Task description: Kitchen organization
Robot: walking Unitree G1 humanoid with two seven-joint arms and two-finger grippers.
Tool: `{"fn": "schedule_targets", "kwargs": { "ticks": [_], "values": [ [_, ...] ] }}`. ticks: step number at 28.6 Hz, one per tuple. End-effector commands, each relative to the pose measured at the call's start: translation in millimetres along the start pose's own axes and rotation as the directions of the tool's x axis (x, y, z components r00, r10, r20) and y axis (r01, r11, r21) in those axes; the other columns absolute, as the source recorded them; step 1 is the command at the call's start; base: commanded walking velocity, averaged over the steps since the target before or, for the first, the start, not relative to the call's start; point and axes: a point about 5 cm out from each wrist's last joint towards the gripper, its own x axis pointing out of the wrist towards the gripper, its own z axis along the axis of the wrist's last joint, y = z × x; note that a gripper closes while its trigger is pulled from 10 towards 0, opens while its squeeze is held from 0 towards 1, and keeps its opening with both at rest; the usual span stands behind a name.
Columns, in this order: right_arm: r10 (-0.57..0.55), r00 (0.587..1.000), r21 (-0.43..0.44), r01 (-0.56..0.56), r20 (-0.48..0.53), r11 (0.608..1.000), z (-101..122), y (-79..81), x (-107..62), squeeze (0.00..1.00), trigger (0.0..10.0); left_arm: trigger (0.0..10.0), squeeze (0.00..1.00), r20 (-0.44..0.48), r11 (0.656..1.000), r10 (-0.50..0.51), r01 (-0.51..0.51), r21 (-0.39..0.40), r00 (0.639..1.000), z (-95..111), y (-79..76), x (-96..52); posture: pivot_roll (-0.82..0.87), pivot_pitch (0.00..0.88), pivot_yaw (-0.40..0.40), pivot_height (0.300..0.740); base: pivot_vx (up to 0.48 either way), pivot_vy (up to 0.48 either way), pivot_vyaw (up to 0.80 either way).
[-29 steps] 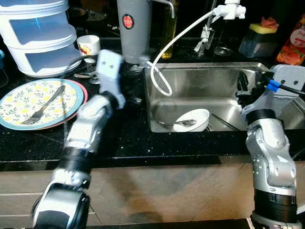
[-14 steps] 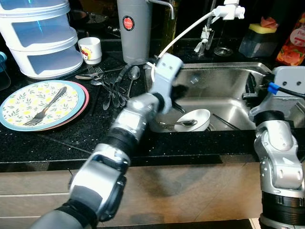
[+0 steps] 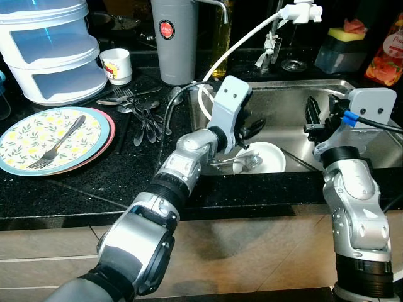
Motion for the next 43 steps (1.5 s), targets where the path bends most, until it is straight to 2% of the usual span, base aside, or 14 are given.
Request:
{"fn": "schedule_targets", "kwargs": {
  "ticks": [1, 5, 7, 10, 16, 20, 29, 33, 35, 36, 39, 40, 41, 43],
  "values": [
    [0.031, 0.999, 0.008, -0.031, 0.034, 0.999, 7, 5.9, 0.1, 0.0, 10.0, 10.0, 0.0, 0.041, 0.998, 0.052, -0.053, 0.032, 0.998, 8, 12.9, -10.0, -0.03, 0.058, 0.042, 0.74, 0.0, 0.0, 0.0],
    [0.109, 0.992, -0.025, -0.108, 0.058, 0.994, 13, 15.4, -0.3, 0.0, 10.0, 10.0, 0.0, 0.008, 0.984, 0.157, -0.158, 0.087, 0.987, 19, 41.0, -46.3, -0.03, 0.061, 0.042, 0.74, 0.0, 0.0, 0.0],
    [0.172, 0.983, -0.023, -0.17, 0.069, 0.985, 17, 22.3, -1.8, 0.0, 10.0, 10.0, 0.0, -0.048, 0.973, 0.228, -0.226, 0.047, 0.972, 18, 54.7, -65.5, -0.02, 0.062, 0.04, 0.74, 0.0, 0.0, 0.0],
    [0.263, 0.962, 0.005, -0.264, 0.074, 0.964, 19, 35.7, -5.7, 0.0, 10.0, 10.0, 0.0, -0.156, 0.918, 0.396, -0.384, 0.102, 0.905, 9, 82.8, -102.5, 0.0, 0.064, 0.035, 0.74, 0.0, 0.0, 0.0],
    [0.322, 0.945, 0.089, -0.326, 0.059, 0.941, 14, 47.3, -6.7, 0.0, 10.0, 10.0, 0.0, -0.248, 0.851, 0.525, -0.508, 0.131, 0.814, 2, 109.0, -141.4, 0.03, 0.06, 0.017, 0.74, 0.0, 0.0, 0.0],
    [0.394, 0.918, 0.13, -0.397, 0.054, 0.908, 13, 54.0, -10.9, 0.0, 10.0, 10.0, 0.0, -0.281, 0.82, 0.566, -0.563, 0.103, 0.775, 6, 118.6, -151.0, 0.03, 0.055, 0.015, 0.74, 0.0, 0.0, 0.0],
    [0.324, 0.946, 0.12, -0.323, 0.008, 0.939, 6, 43.4, -11.2, 0.0, 10.0, 10.0, 0.0, -0.343, 0.802, 0.58, -0.592, 0.082, 0.739, -5, 116.1, -156.2, 0.02, 0.053, 0.02, 0.74, 0.0, 0.0, 0.0],
    [0.301, 0.954, 0.126, -0.299, -0.001, 0.946, 4, 39.4, -10.1, 0.0, 10.0, 10.0, 0.0, -0.322, 0.762, 0.607, -0.647, -0.021, 0.726, -8, 121.2, -150.1, 0.02, 0.058, 0.012, 0.74, 0.0, 0.0, 0.0],
    [0.303, 0.953, 0.128, -0.3, -0.001, 0.945, 4, 40.1, -8.3, 0.0, 10.0, 10.0, 0.0, -0.334, 0.719, 0.633, -0.69, -0.078, 0.698, -13, 127.2, -142.2, 0.02, 0.063, 0.008, 0.74, 0.0, 0.0, 0.0],
    [0.303, 0.953, 0.128, -0.3, -0.001, 0.945, 4, 40.1, -8.3, 0.0, 10.0, 10.0, 0.0, -0.334, 0.719, 0.633, -0.69, -0.078, 0.698, -13, 127.2, -142.2, 0.02, 0.063, 0.008, 0.74, 0.0, 0.0, 0.0],
    [0.303, 0.953, 0.132, -0.302, 0.011, 0.944, 7, 42.0, -4.9, 0.0, 10.0, 10.0, 0.0, -0.339, 0.667, 0.648, -0.723, -0.181, 0.682, -14, 134.5, -129.0, 0.02, 0.071, 0.004, 0.74, 0.0, 0.0, 0.0],
    [0.304, 0.953, 0.132, -0.303, 0.017, 0.944, 8, 42.7, -4.0, 0.0, 10.0, 10.0, 0.32, -0.335, 0.662, 0.647, -0.723, -0.199, 0.685, -13, 135.7, -124.0, 0.02, 0.079, 0.004, 0.74, 0.0, 0.0, 0.0],
    [0.303, 0.953, 0.131, -0.303, 0.023, 0.944, 10, 42.9, -3.6, 0.0, 10.0, 10.0, 1.0, -0.331, 0.661, 0.646, -0.721, -0.207, 0.687, -11, 136.7, -120.0, 0.01, 0.085, 0.011, 0.74, 0.0, 0.0, 0.0],
    [0.302, 0.953, 0.129, -0.303, 0.026, 0.944, 11, 43.0, -3.4, 0.0, 10.0, 10.0, 1.0, -0.327, 0.662, 0.646, -0.72, -0.209, 0.69, -10, 137.1, -117.8, 0.01, 0.085, 0.011, 0.74, 0.0, 0.0, 0.0]
  ]
}}
